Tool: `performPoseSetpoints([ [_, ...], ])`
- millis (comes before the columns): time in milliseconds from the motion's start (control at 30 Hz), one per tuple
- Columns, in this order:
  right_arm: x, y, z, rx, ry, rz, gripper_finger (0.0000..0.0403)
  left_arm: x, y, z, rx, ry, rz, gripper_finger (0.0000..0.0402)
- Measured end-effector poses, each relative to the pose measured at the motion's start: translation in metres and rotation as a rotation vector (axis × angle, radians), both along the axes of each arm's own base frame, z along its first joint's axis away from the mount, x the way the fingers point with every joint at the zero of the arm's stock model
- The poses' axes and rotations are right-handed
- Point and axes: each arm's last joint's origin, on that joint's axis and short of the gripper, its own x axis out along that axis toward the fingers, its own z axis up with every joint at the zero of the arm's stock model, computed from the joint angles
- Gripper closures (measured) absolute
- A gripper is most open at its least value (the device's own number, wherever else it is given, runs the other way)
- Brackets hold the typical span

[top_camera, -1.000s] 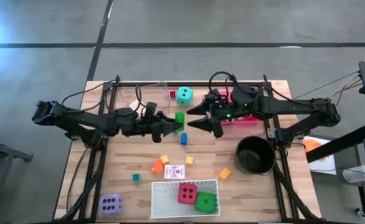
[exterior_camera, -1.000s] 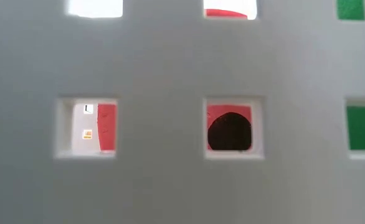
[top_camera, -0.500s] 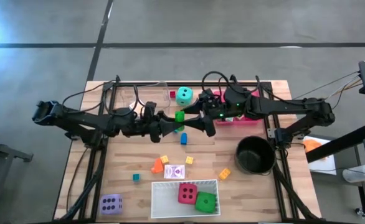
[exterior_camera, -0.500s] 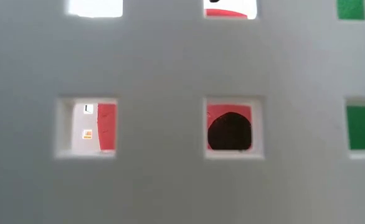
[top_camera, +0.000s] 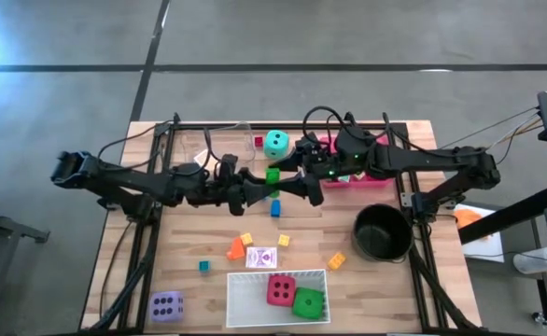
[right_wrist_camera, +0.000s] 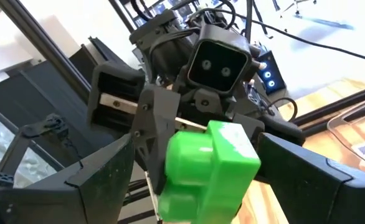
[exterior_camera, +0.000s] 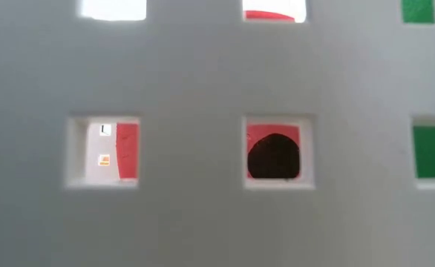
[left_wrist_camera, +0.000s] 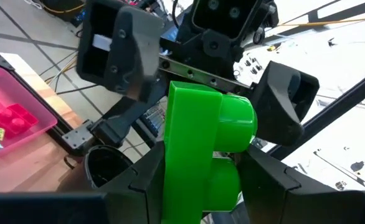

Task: Pick & Place Toys
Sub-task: Put the green game piece into the red bin

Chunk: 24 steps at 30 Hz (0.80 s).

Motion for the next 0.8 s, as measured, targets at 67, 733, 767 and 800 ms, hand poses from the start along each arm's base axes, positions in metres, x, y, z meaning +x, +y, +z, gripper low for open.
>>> performPoseSetpoints([
  [67,0.0,-0.001,0.0,0.0,-0.003,-0.002,0.0072,0.002,0.0,0.0,0.006,0.003,-0.001,0.0244],
  [733,0.0,0.0,0.003,0.018,-0.025,0.002,0.0238,0.008,0.0,0.011,0.07,0.008,-0.002,0.0244],
  [767,0.0,0.0,0.003,0.018,-0.024,0.002,0.0238,0.008,0.0,0.011,0.071,0.008,0.001,0.0244],
  [800,0.0,0.0,0.003,0.018,-0.025,0.002,0.0238,0.008,0.0,0.011,0.07,0.007,0.001,0.0244],
])
